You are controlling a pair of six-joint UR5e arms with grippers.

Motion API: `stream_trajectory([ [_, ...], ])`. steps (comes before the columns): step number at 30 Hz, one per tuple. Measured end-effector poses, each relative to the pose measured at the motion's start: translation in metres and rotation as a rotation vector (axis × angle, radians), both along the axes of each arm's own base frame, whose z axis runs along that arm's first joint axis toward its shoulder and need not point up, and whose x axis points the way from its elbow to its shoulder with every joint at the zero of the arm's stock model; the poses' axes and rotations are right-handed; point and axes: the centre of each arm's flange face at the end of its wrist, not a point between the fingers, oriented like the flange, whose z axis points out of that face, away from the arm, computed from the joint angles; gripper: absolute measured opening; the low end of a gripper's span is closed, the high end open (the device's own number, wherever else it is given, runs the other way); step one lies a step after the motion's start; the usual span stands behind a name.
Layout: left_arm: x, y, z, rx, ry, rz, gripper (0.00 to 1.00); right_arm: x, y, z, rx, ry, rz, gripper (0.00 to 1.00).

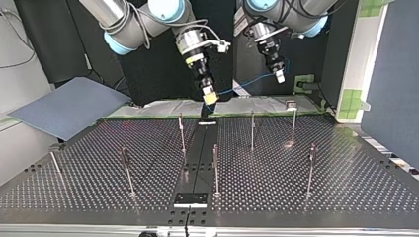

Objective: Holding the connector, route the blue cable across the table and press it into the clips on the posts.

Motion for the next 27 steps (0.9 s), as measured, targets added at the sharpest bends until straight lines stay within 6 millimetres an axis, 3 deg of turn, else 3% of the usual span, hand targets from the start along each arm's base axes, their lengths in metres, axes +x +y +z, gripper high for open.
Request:
stream_trajectory([
  [4,-0.002,0.001,0.010,-0.002,-0.004,-0.012,0.00,0.005,-0.003,0.010,-0.001,0.003,0.019,0.00],
  [15,-0.004,0.000,0.050,-0.043,-0.045,-0.053,0.00,0.028,-0.016,-0.008,0.053,0.071,0.059,0.00],
  [27,-0.002,0.009,0.103,-0.080,-0.101,-0.016,0.00,0.042,-0.017,0.013,0.061,0.100,0.090,0.00],
])
